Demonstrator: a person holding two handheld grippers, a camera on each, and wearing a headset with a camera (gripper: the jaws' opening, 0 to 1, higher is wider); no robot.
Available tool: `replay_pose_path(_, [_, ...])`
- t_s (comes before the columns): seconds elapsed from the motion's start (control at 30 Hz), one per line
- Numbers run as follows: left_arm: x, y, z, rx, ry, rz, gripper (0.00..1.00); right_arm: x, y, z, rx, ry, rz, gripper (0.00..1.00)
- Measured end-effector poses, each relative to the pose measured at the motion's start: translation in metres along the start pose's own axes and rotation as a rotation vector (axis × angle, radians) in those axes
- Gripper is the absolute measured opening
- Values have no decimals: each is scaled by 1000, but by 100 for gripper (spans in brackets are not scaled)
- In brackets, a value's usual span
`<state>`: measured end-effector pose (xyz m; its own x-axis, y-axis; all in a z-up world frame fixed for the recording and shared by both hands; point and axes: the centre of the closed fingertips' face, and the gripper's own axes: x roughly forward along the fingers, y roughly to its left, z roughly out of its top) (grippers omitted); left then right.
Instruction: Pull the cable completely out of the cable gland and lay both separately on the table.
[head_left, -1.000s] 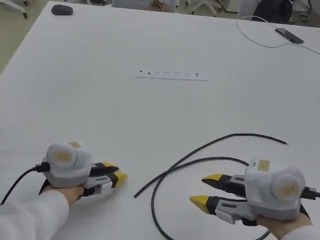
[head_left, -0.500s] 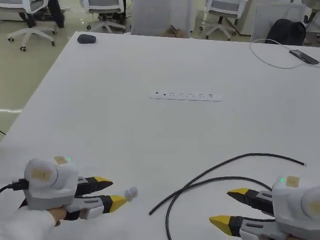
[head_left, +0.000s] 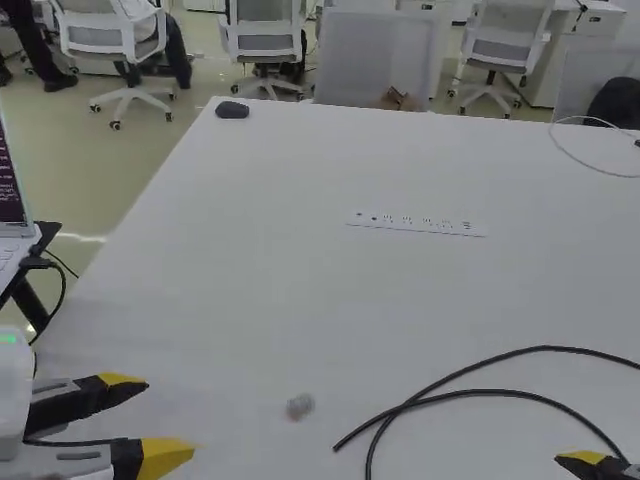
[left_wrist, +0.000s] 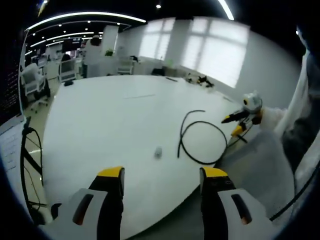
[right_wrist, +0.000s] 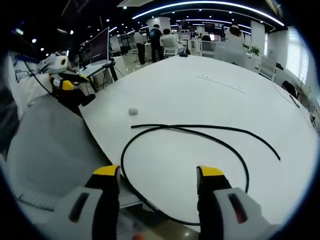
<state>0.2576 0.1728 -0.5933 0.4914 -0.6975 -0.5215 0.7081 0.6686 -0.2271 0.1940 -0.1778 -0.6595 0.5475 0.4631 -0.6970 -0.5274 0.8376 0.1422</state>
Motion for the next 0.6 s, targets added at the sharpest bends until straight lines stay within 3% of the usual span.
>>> replay_pose_path(0.1, [-17, 4, -2, -2, -9, 41, 64, -2, 3, -2, 19, 3, 0, 63])
replay_pose_path(0.27, [-29, 11, -10, -6, -8, 83, 65, 3, 10, -4, 4, 27, 18, 63])
replay_pose_path(0.6, [-29, 13, -12, -30, -25, 90, 63, 3, 11, -3, 5, 23, 11, 63])
